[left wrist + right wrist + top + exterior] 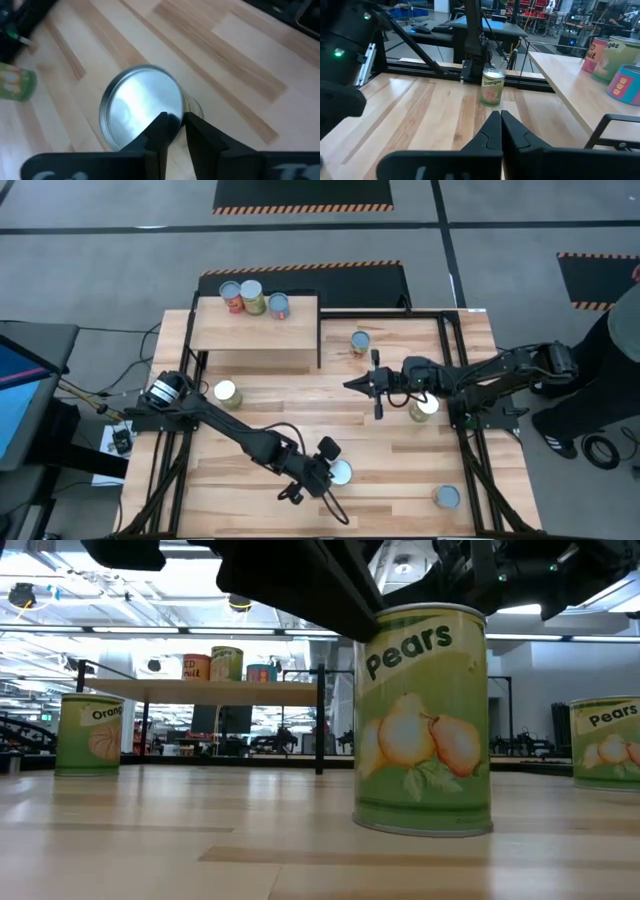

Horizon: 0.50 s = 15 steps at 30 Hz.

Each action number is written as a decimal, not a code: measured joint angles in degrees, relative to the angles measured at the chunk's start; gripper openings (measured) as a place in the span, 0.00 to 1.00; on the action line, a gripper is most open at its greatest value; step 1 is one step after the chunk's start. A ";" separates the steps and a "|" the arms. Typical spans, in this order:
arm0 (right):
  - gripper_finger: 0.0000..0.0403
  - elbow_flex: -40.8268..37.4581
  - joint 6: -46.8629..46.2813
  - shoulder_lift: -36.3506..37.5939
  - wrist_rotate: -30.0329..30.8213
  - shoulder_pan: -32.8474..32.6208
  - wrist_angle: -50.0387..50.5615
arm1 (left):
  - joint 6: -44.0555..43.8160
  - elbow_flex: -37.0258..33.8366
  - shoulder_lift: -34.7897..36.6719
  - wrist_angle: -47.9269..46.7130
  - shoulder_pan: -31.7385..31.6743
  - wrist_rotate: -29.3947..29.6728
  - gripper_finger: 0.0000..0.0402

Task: Pick and place cans onto a shelf
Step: Put the bottom canned pears on the shelf

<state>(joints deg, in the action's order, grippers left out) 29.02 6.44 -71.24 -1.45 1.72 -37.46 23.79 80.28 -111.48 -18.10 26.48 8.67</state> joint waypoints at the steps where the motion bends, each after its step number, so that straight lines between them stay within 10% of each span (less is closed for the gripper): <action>1: 0.02 0.00 0.00 0.00 0.01 -0.25 0.00 | 0.35 0.03 -0.07 -0.16 0.00 0.27 0.11; 15: 0.02 0.00 1.47 0.00 1.40 -3.25 1.11 | 0.31 -0.28 9.28 -13.77 0.13 3.41 0.00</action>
<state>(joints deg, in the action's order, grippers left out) 29.02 7.91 -71.24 -0.05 -1.53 -36.35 24.11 80.01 -102.20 -31.87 26.61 12.08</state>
